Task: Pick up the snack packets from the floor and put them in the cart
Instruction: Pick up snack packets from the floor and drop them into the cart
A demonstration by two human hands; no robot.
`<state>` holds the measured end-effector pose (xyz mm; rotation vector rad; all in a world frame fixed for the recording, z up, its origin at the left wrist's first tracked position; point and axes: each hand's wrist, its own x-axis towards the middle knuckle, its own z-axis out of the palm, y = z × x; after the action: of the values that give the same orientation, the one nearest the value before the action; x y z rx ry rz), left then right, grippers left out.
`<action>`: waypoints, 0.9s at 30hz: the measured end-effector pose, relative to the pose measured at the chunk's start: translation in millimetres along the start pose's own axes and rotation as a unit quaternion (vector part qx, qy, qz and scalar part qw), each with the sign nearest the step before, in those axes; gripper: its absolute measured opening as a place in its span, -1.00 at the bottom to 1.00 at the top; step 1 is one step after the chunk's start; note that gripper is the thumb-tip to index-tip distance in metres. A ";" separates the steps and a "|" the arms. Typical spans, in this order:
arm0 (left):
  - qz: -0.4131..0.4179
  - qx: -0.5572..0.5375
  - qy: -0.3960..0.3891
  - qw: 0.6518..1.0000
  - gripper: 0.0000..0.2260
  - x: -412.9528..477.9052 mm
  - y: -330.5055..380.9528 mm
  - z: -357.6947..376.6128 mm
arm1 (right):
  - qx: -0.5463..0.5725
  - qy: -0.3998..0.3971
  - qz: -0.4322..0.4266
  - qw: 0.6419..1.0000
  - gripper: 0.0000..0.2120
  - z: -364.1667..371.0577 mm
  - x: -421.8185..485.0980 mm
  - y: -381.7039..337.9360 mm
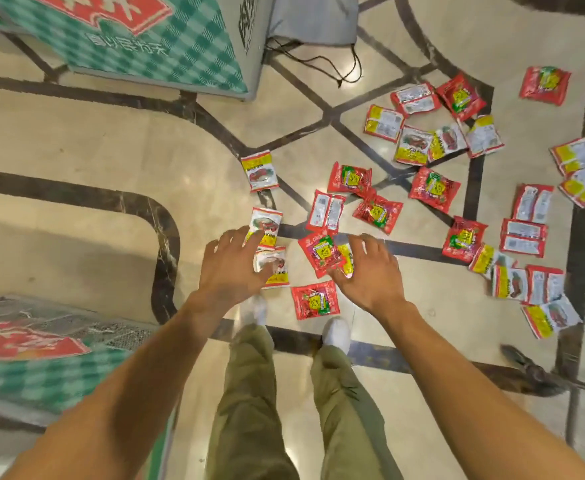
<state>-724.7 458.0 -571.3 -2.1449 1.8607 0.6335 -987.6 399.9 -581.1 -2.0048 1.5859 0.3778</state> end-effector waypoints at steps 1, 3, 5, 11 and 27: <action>0.008 0.001 -0.006 1.000 -0.33 14.4 -6.9 21.2 | 0.001 -0.010 0.006 1.000 -0.22 19.6 15.4 2.5; 0.016 0.003 -0.026 1.000 -0.34 39.6 -19.3 69.8 | -0.006 -0.027 0.010 1.000 -0.21 63.9 44.7 10.1; 0.028 -0.008 -0.047 0.999 -0.33 63.4 -29.7 124.2 | -0.010 -0.049 0.005 0.999 -0.23 112.1 70.6 18.5; 0.023 -0.008 -0.098 0.995 -0.34 131.6 -52.7 300.3 | -0.001 -0.099 -0.013 0.995 -0.23 279.7 142.9 46.9; -0.286 -0.227 -0.084 0.927 -0.26 233.3 -103.0 596.8 | -0.146 -0.205 -0.099 0.963 -0.22 573.2 241.8 120.9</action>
<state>-701.7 535.1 -1215.3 -2.6338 0.9739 1.1318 -973.6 517.8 -1203.7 -2.1010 1.1129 0.9241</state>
